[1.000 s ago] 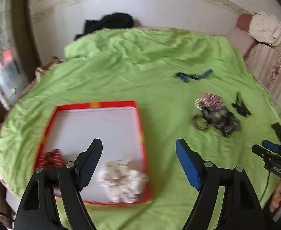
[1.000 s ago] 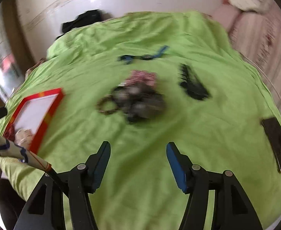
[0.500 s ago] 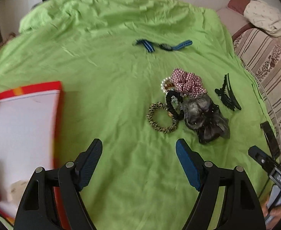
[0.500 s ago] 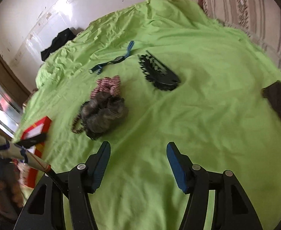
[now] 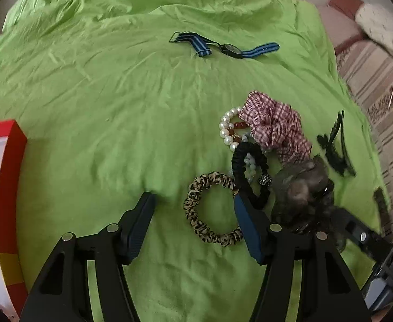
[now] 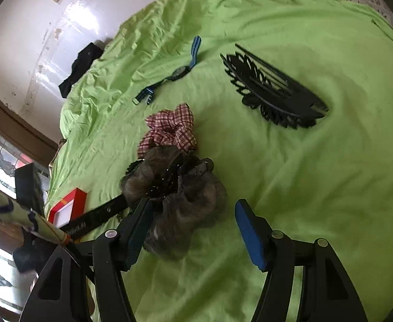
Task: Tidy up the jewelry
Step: 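Grasp the leopard-print hair tie with the left tool while the right tool grasps the grey sheer scrunchie, then carry both items into the tray and open both tools to release them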
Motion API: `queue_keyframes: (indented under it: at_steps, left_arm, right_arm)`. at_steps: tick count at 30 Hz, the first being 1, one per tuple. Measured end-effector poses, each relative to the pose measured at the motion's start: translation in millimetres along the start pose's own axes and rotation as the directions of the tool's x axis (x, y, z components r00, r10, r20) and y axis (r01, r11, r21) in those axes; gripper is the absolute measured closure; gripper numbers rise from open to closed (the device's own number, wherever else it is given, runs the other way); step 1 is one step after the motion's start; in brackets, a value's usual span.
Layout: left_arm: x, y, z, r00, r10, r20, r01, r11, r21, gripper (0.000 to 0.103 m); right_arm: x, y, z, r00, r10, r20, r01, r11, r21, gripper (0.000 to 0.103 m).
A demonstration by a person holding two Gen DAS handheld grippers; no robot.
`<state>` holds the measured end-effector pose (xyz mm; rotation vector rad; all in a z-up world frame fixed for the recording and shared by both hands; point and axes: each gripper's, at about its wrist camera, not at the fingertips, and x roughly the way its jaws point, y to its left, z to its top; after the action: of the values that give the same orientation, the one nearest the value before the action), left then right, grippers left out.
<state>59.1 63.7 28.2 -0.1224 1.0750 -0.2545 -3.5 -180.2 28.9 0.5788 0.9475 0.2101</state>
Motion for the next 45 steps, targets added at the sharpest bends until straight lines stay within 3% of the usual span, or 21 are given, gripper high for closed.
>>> queue_keyframes:
  at_steps: [1,2,3,5,6,9,17,22,25,31,38,45]
  left_arm:
    - [-1,-3,-1,1.0,0.03,0.008,-0.03,0.999,0.024,0.055]
    - [-1,-5,-3,0.998,0.06,0.012,-0.061,0.997,0.047,0.076]
    - [-1,-5,-3,0.998,0.06,0.006,-0.06,0.997,0.057,0.099]
    - [-2,-2,-4,1.0,0.008,-0.023,-0.008,0.999,0.035,0.097]
    - [-6,-2,-5,1.0,0.007,-0.019,-0.007,0.999,0.032,0.098]
    - [-22,-3,-10,0.999,-0.033,-0.01,0.033,0.999,0.024,0.098]
    - [-106,-10,-22,0.986,-0.134,0.095,0.132,0.991,0.028,0.098]
    - [-165,14,-38,0.974,-0.161,0.162,0.162,0.987,0.004,0.097]
    - [-194,42,-49,0.971,-0.129,0.202,0.136,0.991,-0.02,0.097]
    - [-234,116,-65,0.969,0.023,0.248,0.002,0.995,-0.1,0.097]
    - [-222,203,-67,0.972,0.139,0.191,-0.094,0.97,-0.225,0.097]
    - [-203,264,-56,0.973,0.168,0.161,-0.115,0.948,-0.295,0.097]
  right_arm:
    - [2,1,0,1.0,-0.007,-0.001,0.007,1.0,-0.004,0.035]
    - [4,2,0,1.0,-0.019,-0.004,0.019,1.0,-0.015,0.039]
    - [5,4,0,1.0,-0.027,-0.006,0.026,0.999,-0.031,0.055]
    - [6,9,-2,0.999,-0.038,-0.022,0.037,0.997,-0.064,0.078]
    - [4,10,-3,0.999,-0.044,-0.021,0.043,0.996,-0.073,0.085]
    - [-10,12,-5,0.999,-0.053,-0.002,0.053,0.996,-0.075,0.091]
    - [-61,24,-14,0.996,-0.059,0.06,0.064,0.994,-0.085,0.093]
    - [-90,49,-23,0.995,-0.037,0.088,0.048,0.991,-0.126,0.094]
    - [-98,70,-31,0.996,-0.024,0.091,0.039,0.985,-0.169,0.094]
    - [-97,130,-52,0.998,0.015,0.061,0.003,0.959,-0.282,0.094]
    - [-58,208,-73,0.996,0.08,-0.05,-0.093,0.92,-0.381,0.094]
    - [-1,287,-100,0.974,0.129,-0.185,-0.202,0.866,-0.458,0.093]
